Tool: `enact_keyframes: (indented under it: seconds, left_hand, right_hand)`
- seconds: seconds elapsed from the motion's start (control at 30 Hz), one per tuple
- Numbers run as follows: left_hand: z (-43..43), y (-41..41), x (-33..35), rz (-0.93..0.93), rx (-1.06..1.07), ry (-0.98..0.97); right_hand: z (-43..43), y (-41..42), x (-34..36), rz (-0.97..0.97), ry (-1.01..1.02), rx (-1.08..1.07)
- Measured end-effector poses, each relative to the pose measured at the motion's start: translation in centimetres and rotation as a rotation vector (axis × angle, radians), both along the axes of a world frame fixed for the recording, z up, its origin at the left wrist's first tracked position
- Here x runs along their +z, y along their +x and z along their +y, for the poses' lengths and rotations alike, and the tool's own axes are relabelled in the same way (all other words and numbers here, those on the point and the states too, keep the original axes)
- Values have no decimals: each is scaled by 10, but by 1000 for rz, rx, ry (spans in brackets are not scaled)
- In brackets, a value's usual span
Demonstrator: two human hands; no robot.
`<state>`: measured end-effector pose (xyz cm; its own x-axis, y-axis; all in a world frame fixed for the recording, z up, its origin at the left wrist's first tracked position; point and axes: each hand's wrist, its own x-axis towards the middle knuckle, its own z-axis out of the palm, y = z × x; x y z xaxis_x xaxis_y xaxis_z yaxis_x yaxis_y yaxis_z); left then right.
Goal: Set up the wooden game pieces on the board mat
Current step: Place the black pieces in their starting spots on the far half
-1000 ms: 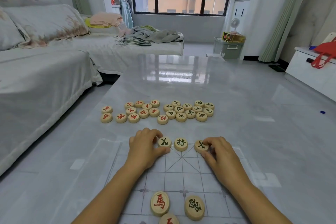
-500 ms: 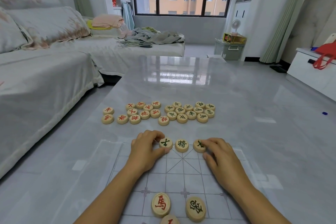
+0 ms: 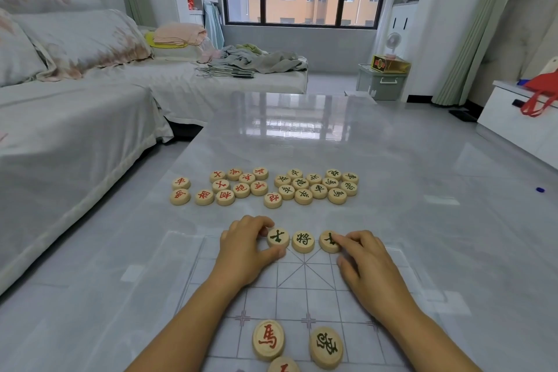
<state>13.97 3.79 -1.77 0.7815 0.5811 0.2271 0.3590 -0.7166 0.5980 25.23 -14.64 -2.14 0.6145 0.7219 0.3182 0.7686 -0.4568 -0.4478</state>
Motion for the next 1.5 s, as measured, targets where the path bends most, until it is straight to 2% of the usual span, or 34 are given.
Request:
enact_keyframes:
  seconds: [0.47,0.7,0.9,1.0,1.1,1.3,1.43,1.5]
  left_hand:
    - [1,-3,1,-11,-18,-59]
    - [2,-3,0,-229,25,-277]
    - [2,-4,-1,-223,-24,-109]
    - [4,-5,-3,-193,-34,-124]
    - [6,-5,-4,-213,-18,-202]
    - [7,-4,-5,-246,4,-238]
    - [8,-3,-6,-283,16,-269]
    - [9,-3,-6,-297,21,-283]
  right_hand:
    - [-4,0,5,190,67,-15]
    - [-5,5,8,354,165,-86]
    - [-6,10,11,520,261,-130]
    - [-8,11,13,588,315,-142]
    - [-8,10,12,587,294,-131]
    - [-12,14,28,658,336,-121]
    - [-21,27,48,568,267,-108]
    - [-24,37,55,508,171,-128]
